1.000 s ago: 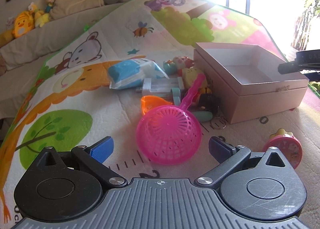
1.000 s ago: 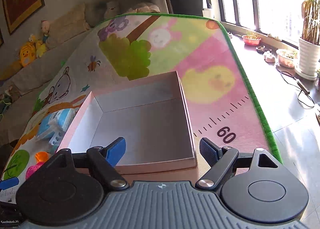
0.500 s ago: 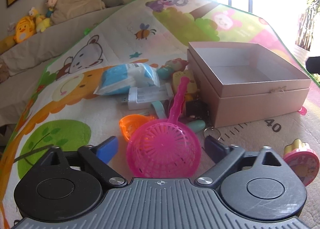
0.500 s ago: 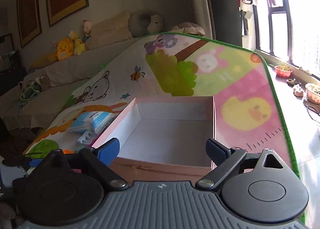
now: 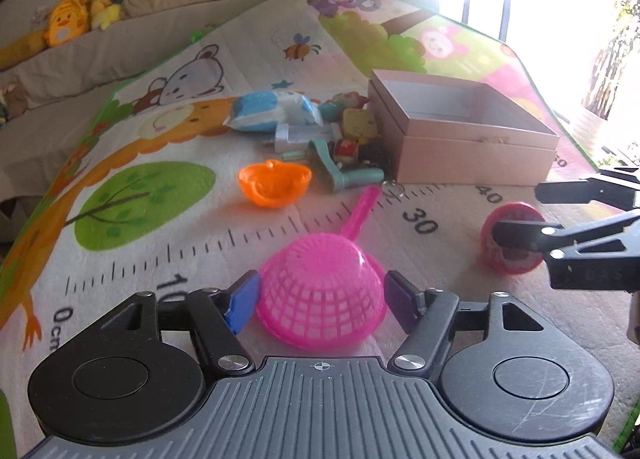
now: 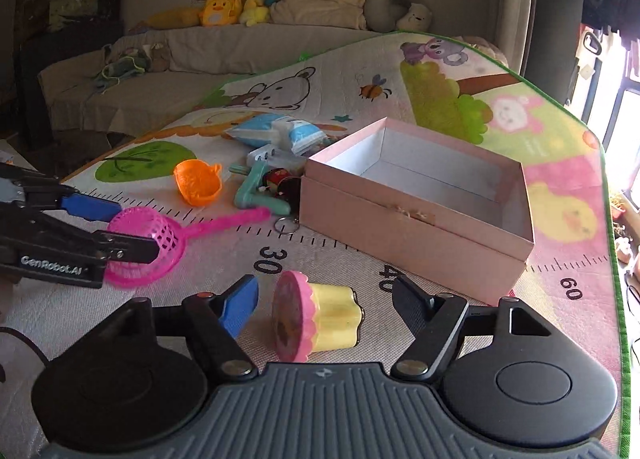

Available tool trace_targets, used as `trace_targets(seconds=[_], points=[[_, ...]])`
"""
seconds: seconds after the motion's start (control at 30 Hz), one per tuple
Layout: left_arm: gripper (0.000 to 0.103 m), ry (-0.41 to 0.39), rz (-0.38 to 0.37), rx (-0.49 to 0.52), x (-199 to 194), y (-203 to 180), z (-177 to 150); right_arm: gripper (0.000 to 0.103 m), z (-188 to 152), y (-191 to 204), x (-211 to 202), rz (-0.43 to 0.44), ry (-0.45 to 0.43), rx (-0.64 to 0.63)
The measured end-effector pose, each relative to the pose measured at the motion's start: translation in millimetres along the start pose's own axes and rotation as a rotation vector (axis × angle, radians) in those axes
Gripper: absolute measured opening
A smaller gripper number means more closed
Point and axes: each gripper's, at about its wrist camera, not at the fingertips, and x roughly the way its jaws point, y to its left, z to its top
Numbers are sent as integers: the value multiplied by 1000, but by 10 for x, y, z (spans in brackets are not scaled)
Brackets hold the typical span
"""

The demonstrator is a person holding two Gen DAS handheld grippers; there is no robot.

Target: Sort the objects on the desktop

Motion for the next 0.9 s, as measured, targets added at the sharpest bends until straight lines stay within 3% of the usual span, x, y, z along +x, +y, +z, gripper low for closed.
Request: trace_targets(seconds=[0.07,0.1,0.17,0.3,0.37,0.4,0.47,0.53,0.6,0.67,0.9], points=[[88,-1,5,-28,-29,23,-40,49,11,-36,93,13,45,38],[89,-4,6,-38,-40,37,-44,46,16,-75,118,31,61,73],[94,-14,6,-46,-69,55,-46,44,25,-202,133,93,100,174],[96,-30,11,-23,-115,44,-51,42,-81,-661,172,398,202,558],[96,-23,6,-15,-104,24,-66,42,-180,-791,166,433,198,645],[97,-19,5,-11,-97,15,-72,45,-219,-817,121,387,176,648],[98,-11,8,2,-85,-10,-95,63,-246,-840,6,286,125,612],[99,-11,12,13,-79,-25,-112,72,-237,-785,-143,162,65,508],[99,-6,15,20,-61,-34,-123,89,-222,-677,-292,23,13,363],[99,-1,15,24,-32,-45,-127,98,-257,-584,-394,-53,-15,259],[99,15,42,55,177,-79,-56,103,-440,-429,-619,-38,-32,140]])
